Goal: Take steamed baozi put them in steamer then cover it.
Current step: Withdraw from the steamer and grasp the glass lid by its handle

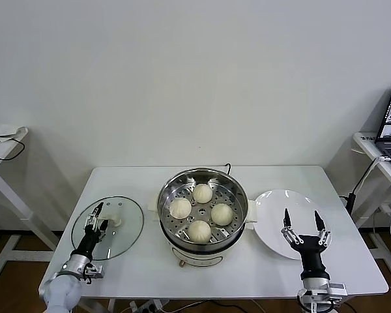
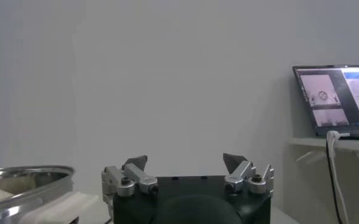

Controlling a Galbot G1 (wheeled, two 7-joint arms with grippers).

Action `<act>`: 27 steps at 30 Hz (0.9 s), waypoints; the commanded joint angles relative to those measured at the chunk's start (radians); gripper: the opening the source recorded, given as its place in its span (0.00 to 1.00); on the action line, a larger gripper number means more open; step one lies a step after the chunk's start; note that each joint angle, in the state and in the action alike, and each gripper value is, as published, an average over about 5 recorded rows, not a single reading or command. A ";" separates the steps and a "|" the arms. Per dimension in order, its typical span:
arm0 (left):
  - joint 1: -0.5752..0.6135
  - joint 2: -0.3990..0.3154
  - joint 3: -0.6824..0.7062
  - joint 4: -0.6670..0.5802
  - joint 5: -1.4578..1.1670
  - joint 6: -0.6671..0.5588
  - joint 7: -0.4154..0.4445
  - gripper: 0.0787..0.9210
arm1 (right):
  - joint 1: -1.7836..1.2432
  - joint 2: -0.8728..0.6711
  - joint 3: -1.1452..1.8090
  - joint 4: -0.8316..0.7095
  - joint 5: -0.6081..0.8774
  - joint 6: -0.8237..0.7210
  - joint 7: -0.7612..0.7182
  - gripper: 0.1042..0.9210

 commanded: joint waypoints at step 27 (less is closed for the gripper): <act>-0.051 -0.011 0.004 0.065 0.016 0.008 -0.020 0.39 | -0.014 0.004 -0.010 0.003 -0.026 0.014 0.000 0.88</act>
